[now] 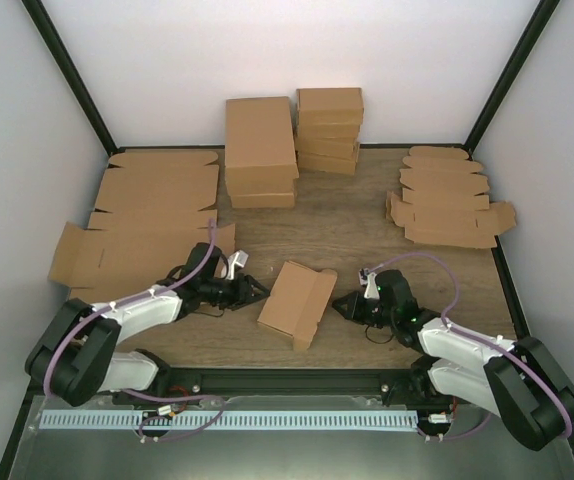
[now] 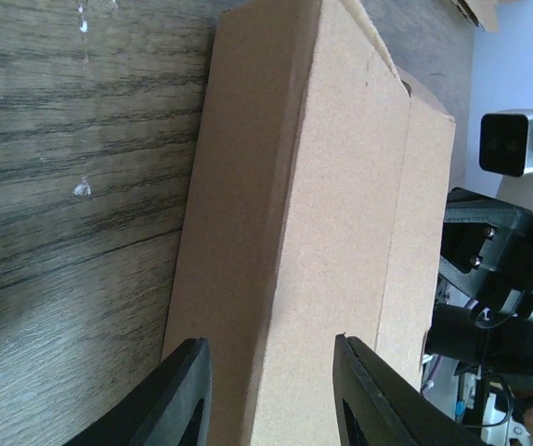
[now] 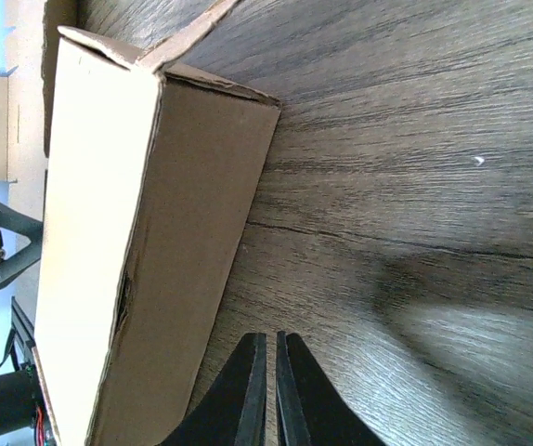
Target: Fold the paper box
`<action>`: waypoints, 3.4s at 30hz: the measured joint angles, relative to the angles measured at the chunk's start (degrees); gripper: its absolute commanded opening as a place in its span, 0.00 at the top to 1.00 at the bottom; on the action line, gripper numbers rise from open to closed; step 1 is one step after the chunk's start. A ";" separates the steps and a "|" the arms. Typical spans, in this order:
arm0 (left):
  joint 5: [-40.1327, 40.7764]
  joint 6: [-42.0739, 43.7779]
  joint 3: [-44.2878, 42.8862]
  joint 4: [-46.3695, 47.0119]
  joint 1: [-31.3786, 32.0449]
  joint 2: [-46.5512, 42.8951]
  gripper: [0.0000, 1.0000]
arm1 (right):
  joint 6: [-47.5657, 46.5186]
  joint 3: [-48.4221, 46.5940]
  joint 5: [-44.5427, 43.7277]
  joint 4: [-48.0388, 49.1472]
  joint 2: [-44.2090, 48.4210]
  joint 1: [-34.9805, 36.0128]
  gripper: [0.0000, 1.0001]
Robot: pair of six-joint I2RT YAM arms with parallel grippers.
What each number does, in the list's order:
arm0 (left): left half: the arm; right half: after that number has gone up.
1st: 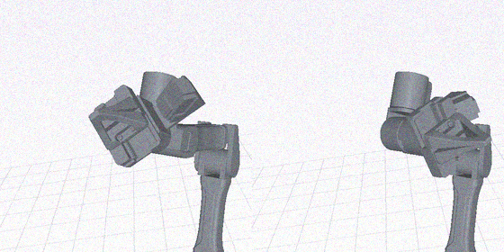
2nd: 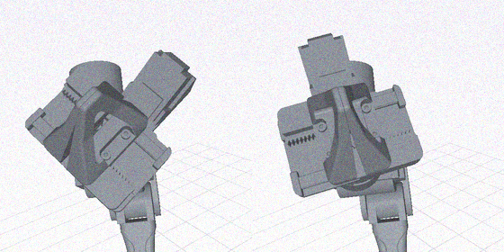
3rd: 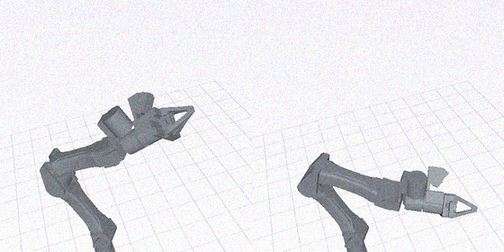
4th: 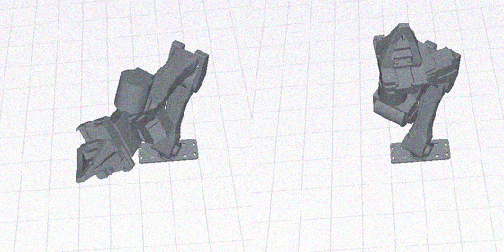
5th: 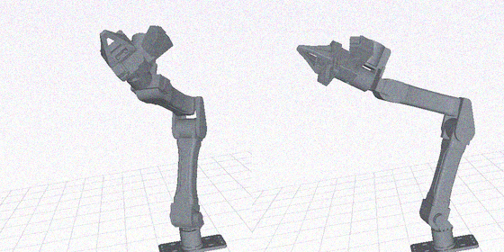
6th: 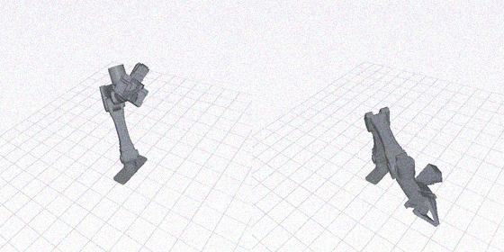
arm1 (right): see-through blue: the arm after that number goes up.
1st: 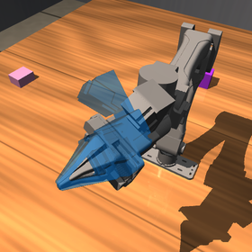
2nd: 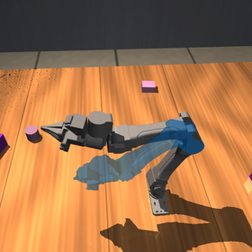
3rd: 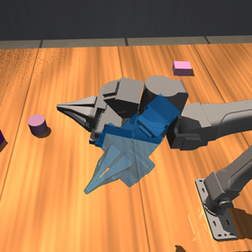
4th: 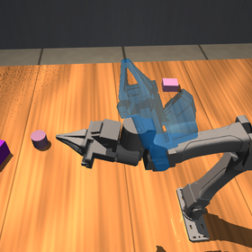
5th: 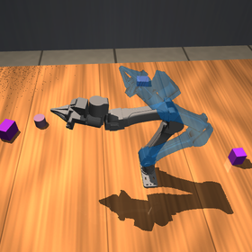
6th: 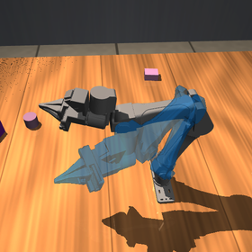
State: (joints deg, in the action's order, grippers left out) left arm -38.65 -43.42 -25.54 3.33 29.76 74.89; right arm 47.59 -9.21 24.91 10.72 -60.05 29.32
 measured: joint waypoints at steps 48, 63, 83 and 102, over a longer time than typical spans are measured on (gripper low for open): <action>-2.69 3.02 2.40 5.95 -5.38 5.86 0.96 | 1.20 -2.19 8.55 11.89 -15.78 1.36 0.71; 2.03 7.17 1.79 -1.88 -5.46 4.37 0.55 | 3.82 -18.47 7.82 18.08 -29.51 11.78 0.77; 12.90 8.09 -1.79 -12.15 -5.51 -9.18 0.40 | 1.62 -21.05 6.34 13.68 -29.44 12.92 0.76; 21.49 9.49 -4.57 -20.65 -5.51 -18.43 0.40 | -0.17 -22.56 6.34 11.39 -29.05 12.94 0.67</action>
State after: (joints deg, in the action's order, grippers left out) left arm -17.17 -33.93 -30.11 -17.32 24.25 56.47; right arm 47.42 -31.77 31.24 22.11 -89.10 42.26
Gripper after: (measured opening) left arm 0.603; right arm 0.309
